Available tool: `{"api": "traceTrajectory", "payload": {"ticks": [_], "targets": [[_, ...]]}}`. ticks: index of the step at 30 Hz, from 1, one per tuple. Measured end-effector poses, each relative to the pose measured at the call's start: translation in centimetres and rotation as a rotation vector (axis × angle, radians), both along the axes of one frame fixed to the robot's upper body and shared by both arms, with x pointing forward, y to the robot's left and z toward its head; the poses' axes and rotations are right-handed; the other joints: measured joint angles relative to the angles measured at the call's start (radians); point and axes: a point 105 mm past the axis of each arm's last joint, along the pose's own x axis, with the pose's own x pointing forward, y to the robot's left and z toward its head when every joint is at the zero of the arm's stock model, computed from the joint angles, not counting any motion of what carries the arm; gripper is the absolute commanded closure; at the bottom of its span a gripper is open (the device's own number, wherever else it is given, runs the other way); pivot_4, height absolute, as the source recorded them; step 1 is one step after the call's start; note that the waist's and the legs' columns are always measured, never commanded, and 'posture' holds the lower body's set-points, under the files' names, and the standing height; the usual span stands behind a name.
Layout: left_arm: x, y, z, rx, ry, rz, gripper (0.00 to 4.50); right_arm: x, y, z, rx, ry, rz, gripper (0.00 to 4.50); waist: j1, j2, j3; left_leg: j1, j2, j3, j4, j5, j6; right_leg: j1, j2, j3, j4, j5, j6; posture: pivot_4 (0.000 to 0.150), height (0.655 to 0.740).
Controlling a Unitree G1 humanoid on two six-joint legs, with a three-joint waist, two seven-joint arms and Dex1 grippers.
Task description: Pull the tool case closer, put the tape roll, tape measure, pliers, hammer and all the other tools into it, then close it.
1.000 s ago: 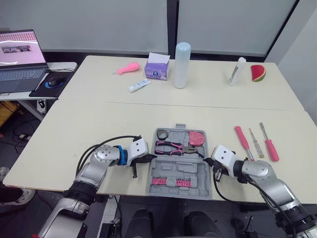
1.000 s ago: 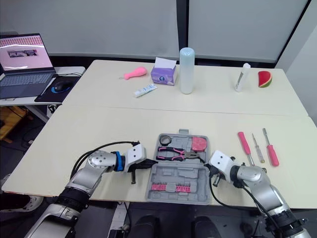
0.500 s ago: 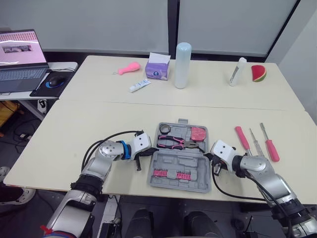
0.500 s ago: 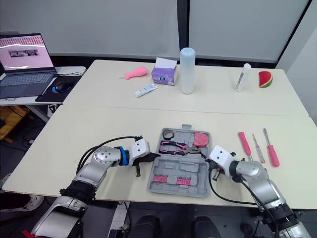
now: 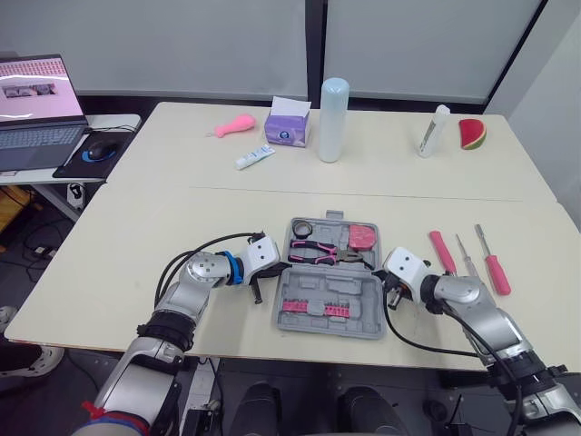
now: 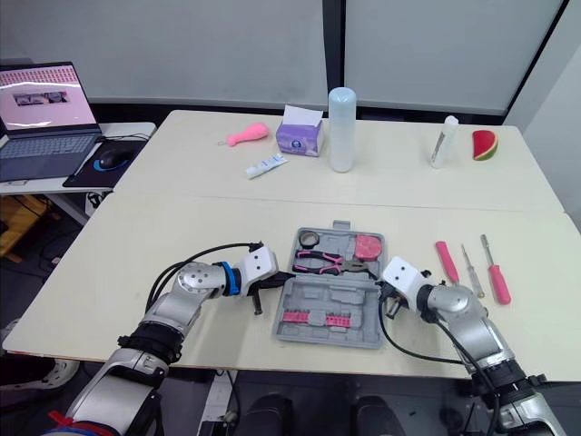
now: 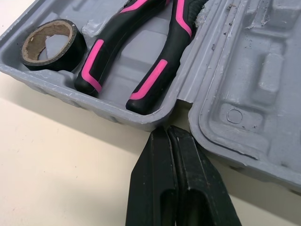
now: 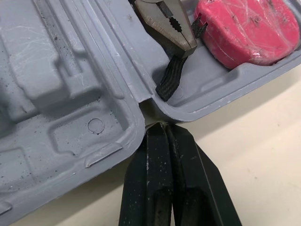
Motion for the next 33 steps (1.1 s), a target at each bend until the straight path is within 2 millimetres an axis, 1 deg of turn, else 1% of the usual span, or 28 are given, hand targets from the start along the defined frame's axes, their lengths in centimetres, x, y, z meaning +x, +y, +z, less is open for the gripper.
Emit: {"api": "traceTrajectory", "payload": {"ticks": [21, 28, 30, 33], "targets": [[-0.6, 0.1, -0.1, 0.001, 0.004, -0.002, 4.47, 0.0, -0.1, 0.0, -0.003, 0.006, 0.000, 4.50, 0.000, 0.000, 0.000, 0.000, 0.000, 0.000, 0.000, 0.000, 0.000, 0.000, 0.000, 0.000, 0.000, 0.000, 0.000, 0.150, 0.6921], [-0.5, 0.6, 0.0, 0.004, 0.000, 0.011, 4.47, -0.2, -0.1, 0.2, -0.001, 0.022, -0.049, 4.50, 0.000, 0.000, 0.000, 0.000, 0.000, 0.000, 0.000, 0.000, 0.000, 0.000, 0.000, 0.000, 0.000, 0.000, 0.000, 0.150, 0.6921], [-0.5, 1.0, 0.0, 0.006, 0.001, 0.020, 4.47, -0.6, -0.6, 0.3, 0.001, 0.023, -0.082, 4.50, 0.000, 0.000, 0.000, -0.001, 0.000, 0.000, 0.000, 0.000, 0.000, -0.001, 0.000, 0.001, 0.000, 0.000, 0.000, 0.150, 0.6921], [-0.6, 2.0, 0.0, 0.001, 0.008, 0.047, 4.47, -1.1, -2.0, 0.5, -0.015, 0.014, -0.143, 4.50, -0.003, 0.000, 0.000, -0.001, 0.000, 0.000, 0.000, 0.000, 0.000, -0.001, 0.000, 0.001, 0.000, 0.000, 0.000, 0.150, 0.6921]]}}
